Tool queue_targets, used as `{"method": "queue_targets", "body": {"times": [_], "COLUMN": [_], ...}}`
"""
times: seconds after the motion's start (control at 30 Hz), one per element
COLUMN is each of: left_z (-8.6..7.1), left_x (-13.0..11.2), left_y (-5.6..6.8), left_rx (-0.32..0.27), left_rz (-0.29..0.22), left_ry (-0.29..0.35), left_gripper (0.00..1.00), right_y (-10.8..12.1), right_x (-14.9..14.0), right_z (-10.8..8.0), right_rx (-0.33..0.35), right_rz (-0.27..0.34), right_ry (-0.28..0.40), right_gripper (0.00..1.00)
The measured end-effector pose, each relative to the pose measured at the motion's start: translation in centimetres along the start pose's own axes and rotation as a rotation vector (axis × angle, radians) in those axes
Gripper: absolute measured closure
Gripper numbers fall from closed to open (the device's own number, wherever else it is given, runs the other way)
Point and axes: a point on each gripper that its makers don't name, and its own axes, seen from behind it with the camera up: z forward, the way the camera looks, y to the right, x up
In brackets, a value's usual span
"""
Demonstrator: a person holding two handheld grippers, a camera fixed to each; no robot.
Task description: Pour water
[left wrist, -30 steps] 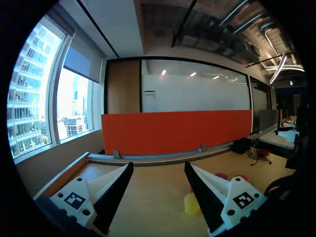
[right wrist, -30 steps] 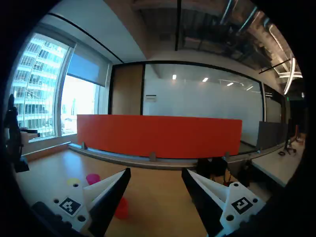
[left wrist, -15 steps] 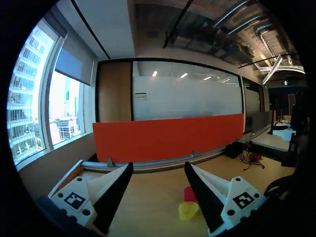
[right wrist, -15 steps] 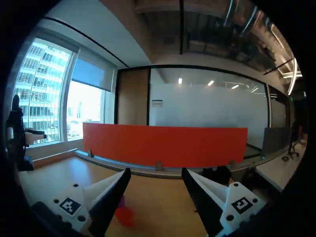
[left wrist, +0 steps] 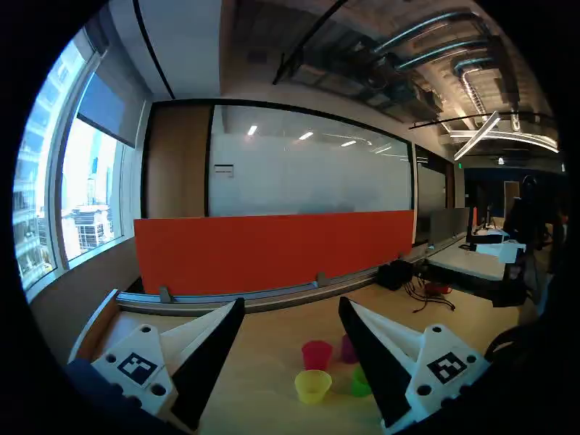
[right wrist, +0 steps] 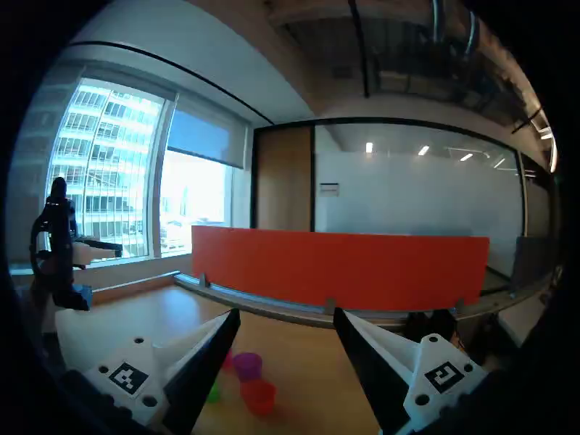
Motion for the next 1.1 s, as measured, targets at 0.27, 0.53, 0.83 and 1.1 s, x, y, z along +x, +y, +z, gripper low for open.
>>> {"method": "queue_targets", "body": {"times": [0.27, 0.53, 0.83, 1.1], "left_z": [0.1, -0.1, -0.5, -0.4], "left_x": [0.2, 0.4, 0.0, -0.8], "left_y": [2.1, 4.2, 5.7, 6.0], "left_rx": [-0.095, -0.191, -0.251, -0.279], "left_rz": [0.005, 0.005, -0.005, -0.004], "left_ry": [0.004, 0.017, 0.004, -0.013], "left_gripper": [0.04, 0.04, 0.04, 0.04], "right_y": [-3.2, -5.0, -5.6, -5.9], "right_x": [1.2, 1.8, 1.2, 0.9], "right_z": [-0.2, -0.3, 0.0, 0.1], "right_rx": [0.136, 0.221, 0.255, 0.270], "right_rz": [0.003, 0.017, -0.016, -0.028], "right_ry": [0.005, 0.012, -0.009, -0.021], "right_gripper": [0.00, 0.00, 0.00, 0.00]}}
